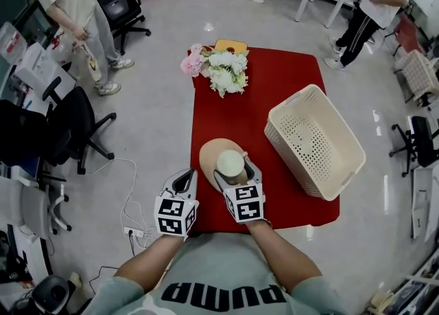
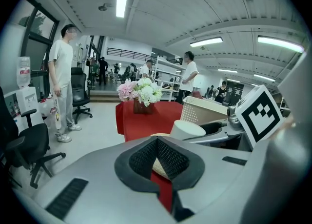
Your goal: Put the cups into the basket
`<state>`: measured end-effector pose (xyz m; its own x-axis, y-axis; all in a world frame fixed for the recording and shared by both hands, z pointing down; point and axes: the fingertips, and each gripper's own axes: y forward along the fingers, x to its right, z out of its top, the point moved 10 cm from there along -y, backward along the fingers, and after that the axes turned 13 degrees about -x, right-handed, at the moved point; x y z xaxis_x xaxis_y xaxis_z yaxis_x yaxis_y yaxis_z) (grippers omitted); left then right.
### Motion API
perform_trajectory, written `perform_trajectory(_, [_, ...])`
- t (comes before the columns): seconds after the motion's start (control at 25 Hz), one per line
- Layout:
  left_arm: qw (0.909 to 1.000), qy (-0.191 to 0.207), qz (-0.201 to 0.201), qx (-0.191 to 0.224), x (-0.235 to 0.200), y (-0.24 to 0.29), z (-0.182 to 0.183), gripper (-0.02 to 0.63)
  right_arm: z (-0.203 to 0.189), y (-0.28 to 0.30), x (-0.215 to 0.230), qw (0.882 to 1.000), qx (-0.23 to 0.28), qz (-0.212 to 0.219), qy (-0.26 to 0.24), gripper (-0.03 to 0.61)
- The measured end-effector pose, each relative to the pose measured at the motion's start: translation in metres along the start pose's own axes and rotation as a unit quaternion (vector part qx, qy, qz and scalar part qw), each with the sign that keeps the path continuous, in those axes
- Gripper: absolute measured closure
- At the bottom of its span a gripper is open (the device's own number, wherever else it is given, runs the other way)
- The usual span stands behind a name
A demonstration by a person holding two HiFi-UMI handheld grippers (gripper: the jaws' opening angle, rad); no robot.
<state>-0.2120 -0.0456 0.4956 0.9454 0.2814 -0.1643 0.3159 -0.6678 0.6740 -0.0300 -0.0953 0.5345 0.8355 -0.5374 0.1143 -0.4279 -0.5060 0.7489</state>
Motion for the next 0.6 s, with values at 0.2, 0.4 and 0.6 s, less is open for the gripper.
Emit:
perform_trajectory(0.2, [0.9997,0.014,-0.017,0.007,0.017,0.007,0.011,0.611,0.003,-0.033,0.011,1.0,0.025,-0.003,0.01,0.193])
perform_trajectory(0.4, [0.999,0.027,-0.034,0.012,0.035,0.011,0.022,0.611,0.008,-0.073,0.02,0.998,0.057,-0.006,0.022,0.193])
perform_trajectory(0.6, [0.997,0.043,-0.06,0.025,0.056,0.016,0.037,0.611,0.011,-0.11,0.032,0.996,0.079,-0.022,0.031,0.193])
